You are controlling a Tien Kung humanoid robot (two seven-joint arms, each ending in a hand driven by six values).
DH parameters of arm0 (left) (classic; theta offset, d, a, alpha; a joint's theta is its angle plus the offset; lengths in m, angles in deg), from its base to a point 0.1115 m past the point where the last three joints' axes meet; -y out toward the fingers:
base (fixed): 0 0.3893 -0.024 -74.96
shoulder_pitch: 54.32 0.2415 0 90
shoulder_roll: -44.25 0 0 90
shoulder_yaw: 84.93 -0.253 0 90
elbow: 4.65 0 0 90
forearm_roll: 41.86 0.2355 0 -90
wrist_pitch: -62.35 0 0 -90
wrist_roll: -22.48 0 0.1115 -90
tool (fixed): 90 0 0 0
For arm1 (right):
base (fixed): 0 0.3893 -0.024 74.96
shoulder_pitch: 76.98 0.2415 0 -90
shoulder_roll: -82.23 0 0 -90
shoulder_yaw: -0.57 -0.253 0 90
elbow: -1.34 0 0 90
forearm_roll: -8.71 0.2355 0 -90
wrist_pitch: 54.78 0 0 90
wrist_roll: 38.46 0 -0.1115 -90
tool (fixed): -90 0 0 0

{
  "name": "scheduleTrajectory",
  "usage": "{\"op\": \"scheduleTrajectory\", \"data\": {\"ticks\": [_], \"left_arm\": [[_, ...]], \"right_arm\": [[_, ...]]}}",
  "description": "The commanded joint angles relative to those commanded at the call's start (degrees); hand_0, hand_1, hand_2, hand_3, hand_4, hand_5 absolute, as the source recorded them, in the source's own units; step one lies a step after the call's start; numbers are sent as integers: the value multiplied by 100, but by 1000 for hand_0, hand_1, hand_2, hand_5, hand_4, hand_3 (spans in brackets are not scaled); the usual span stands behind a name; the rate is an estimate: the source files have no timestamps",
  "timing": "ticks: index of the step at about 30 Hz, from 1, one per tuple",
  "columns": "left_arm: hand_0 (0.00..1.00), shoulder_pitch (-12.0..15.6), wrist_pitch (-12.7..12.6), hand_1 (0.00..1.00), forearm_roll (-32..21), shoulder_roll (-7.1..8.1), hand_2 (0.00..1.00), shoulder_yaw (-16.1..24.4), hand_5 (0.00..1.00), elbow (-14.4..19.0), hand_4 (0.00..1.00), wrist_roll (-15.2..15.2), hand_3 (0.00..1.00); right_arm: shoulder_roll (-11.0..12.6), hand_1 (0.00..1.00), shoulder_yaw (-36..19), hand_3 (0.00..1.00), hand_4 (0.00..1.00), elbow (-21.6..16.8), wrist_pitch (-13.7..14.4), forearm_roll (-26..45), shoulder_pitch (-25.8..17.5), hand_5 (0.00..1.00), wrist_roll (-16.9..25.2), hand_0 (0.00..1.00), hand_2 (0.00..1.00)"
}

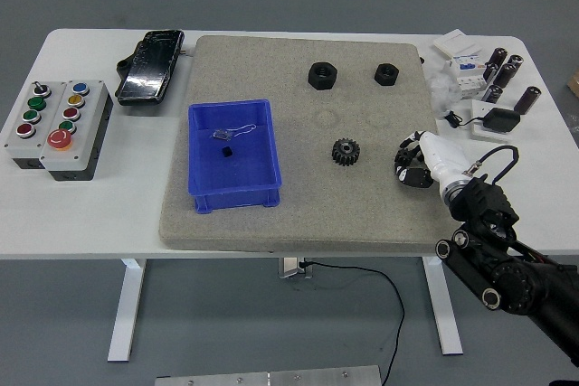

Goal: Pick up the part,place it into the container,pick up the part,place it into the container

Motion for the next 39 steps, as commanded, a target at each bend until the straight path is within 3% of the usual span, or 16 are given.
{"op": "scheduleTrajectory", "data": {"ticks": [3,4,9,10,15,16,26,34,39], "left_arm": [[660,-1,-4,625,-6,1,586,-5,360,0,723,8,624],[660,-1,-5,624,-8,0,585,-6,363,0,723,11,625],[660,3,-11,624,-16,-1,585,-9,363,0,723,19,625],[659,4,-12,625,-19,0,586,-10,366,0,722,21,624],[659,4,-22,625,-26,2,586,-8,366,0,722,31,624],[659,4,-23,625,-26,2,586,-7,370,0,721,32,624],[659,11,-23,625,-17,0,586,3,372,0,721,39,625],[659,17,-14,625,-37,-3,587,4,377,0,721,43,629],[659,15,-4,625,-71,0,587,-3,377,0,721,60,629]], "right_arm": [[-3,553,69,676,567,34,9,-18,3,39,-9,281,555],[-5,539,87,670,489,42,12,-23,1,166,-10,267,551],[-9,539,167,670,489,50,62,-46,-5,166,-5,267,551],[-6,537,175,601,459,43,74,-55,-3,202,-6,264,543],[17,537,200,601,459,17,169,-72,16,202,8,264,543],[20,531,204,484,438,22,184,-68,19,229,9,256,543],[27,533,316,440,414,32,257,-14,10,240,13,254,534],[100,526,951,448,411,-418,370,-369,262,248,-276,253,531],[-7,526,1263,448,411,-855,333,-878,490,248,-537,253,531]]}}
